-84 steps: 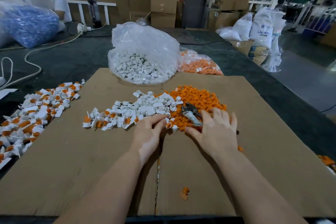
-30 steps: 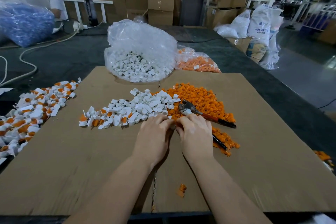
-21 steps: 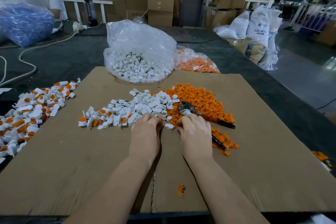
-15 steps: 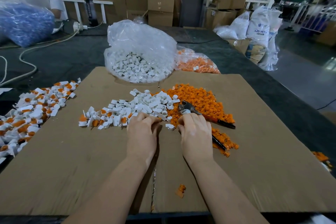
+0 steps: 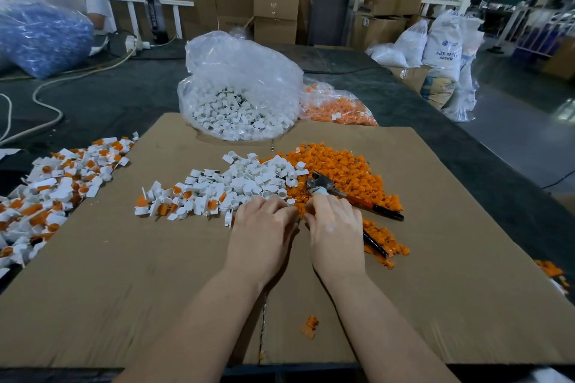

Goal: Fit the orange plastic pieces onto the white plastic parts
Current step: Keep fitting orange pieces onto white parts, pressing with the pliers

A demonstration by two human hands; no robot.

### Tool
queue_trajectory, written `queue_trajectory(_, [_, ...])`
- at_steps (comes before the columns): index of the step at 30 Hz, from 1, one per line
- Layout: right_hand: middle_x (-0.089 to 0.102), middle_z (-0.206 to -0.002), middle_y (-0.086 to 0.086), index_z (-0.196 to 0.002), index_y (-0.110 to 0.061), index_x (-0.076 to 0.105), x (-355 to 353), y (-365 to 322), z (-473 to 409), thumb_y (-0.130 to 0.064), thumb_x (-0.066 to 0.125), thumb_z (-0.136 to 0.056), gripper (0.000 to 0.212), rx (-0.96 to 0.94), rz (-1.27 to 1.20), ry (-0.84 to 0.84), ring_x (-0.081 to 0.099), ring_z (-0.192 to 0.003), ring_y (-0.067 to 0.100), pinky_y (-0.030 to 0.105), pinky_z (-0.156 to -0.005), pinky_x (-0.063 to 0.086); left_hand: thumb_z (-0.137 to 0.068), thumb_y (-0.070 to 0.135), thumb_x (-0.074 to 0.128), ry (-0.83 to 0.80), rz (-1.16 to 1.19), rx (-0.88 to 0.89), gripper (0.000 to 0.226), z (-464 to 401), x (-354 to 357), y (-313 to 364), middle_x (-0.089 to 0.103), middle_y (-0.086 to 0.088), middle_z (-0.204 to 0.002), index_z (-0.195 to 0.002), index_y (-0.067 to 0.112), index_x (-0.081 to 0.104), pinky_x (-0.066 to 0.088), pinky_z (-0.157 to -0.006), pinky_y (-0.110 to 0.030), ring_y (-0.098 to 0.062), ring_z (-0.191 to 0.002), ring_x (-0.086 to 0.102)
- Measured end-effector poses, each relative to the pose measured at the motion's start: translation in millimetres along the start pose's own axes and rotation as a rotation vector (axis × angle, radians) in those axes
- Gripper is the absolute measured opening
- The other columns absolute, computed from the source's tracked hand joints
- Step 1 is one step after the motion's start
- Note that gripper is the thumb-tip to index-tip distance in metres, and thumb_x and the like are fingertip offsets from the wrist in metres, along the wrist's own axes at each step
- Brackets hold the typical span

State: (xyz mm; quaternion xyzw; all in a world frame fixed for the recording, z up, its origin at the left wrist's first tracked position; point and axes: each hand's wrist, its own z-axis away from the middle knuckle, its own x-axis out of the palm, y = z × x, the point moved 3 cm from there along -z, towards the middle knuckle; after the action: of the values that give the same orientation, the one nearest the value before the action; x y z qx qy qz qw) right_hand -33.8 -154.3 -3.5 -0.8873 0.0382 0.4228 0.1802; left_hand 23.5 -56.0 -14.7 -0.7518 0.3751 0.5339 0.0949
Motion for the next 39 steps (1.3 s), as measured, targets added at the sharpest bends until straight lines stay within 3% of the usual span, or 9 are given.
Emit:
queue_trajectory(5, [0.06,-0.077,0.006,-0.08,-0.008,0.059,1,0,1,-0.006,0.072,-0.077,0.013,-0.006,-0.027,0.01,0.054,-0.07,0.026,0.038,-0.062,0.042,-0.093,0.03,0.052,-0.047,0.172,-0.018,0.021,-1,2,-1,0.057,0.004,-0.112,-0.11,0.018,0.058,0.036,-0.081,-0.024,-0.015,-0.1,0.046])
queue_trajectory(10, [0.06,-0.08,0.006,-0.085,-0.008,0.057,3,0,1,-0.009,0.061,-0.087,0.005,-0.009,-0.067,-0.015,0.053,-0.073,0.026,0.037,-0.067,0.04,-0.092,0.022,0.054,-0.037,0.257,-0.044,0.01,0,-2,-1,0.058,0.003,-0.1,-0.1,0.016,0.056,0.039,-0.076,-0.026,-0.015,-0.093,0.05])
queue_trajectory(15, [0.063,-0.089,0.007,-0.091,-0.008,0.06,3,1,1,-0.014,0.061,-0.088,0.007,-0.007,-0.063,-0.031,0.055,-0.08,0.026,0.037,-0.072,0.04,-0.094,0.018,0.052,-0.022,0.246,-0.03,0.038,1,0,-3,0.051,0.003,-0.119,-0.132,0.018,0.05,0.036,-0.082,-0.017,-0.013,-0.107,0.049])
queue_trajectory(18, [0.062,-0.09,0.006,-0.092,-0.008,0.06,3,0,1,-0.016,0.059,-0.09,0.008,-0.019,-0.071,-0.063,0.055,-0.083,0.025,0.037,-0.074,0.04,-0.092,0.011,0.053,-0.034,0.228,-0.009,0.045,1,2,-3,0.046,0.002,-0.12,-0.137,0.016,0.045,0.041,-0.088,-0.017,-0.012,-0.108,0.049])
queue_trajectory(26, [0.062,-0.089,0.006,-0.09,-0.008,0.061,2,0,1,-0.014,0.062,-0.087,0.007,-0.043,-0.072,-0.051,0.055,-0.081,0.025,0.037,-0.071,0.04,-0.091,0.017,0.055,0.03,0.319,-0.078,0.024,1,-3,-3,0.048,0.0,-0.112,-0.115,0.016,0.053,0.044,-0.074,-0.026,-0.017,-0.093,0.054])
queue_trajectory(32, [0.062,-0.085,0.006,-0.087,-0.008,0.062,2,0,1,-0.012,0.065,-0.085,0.006,-0.056,-0.062,-0.033,0.056,-0.077,0.025,0.036,-0.067,0.041,-0.088,0.02,0.06,0.055,0.358,-0.122,0.024,1,-4,-5,0.048,0.005,-0.104,-0.111,0.015,0.054,0.029,-0.069,-0.013,-0.012,-0.09,0.05])
queue_trajectory(36, [0.062,-0.084,0.006,-0.085,-0.008,0.062,1,-1,1,-0.011,0.065,-0.085,0.005,-0.064,-0.063,-0.026,0.056,-0.075,0.025,0.038,-0.066,0.043,-0.091,0.029,0.054,0.084,0.407,-0.145,0.018,0,-8,-5,0.051,0.006,-0.095,-0.101,0.014,0.057,0.03,-0.07,-0.014,-0.008,-0.086,0.047])
queue_trajectory(39, [0.062,-0.087,0.006,-0.089,-0.009,0.062,2,-1,1,-0.014,0.062,-0.088,0.006,-0.061,-0.061,-0.058,0.055,-0.079,0.024,0.037,-0.069,0.042,-0.094,0.022,0.049,0.115,0.444,-0.163,0.015,1,-11,-5,0.051,0.007,-0.092,-0.099,0.012,0.06,0.029,-0.07,-0.013,-0.009,-0.085,0.048])
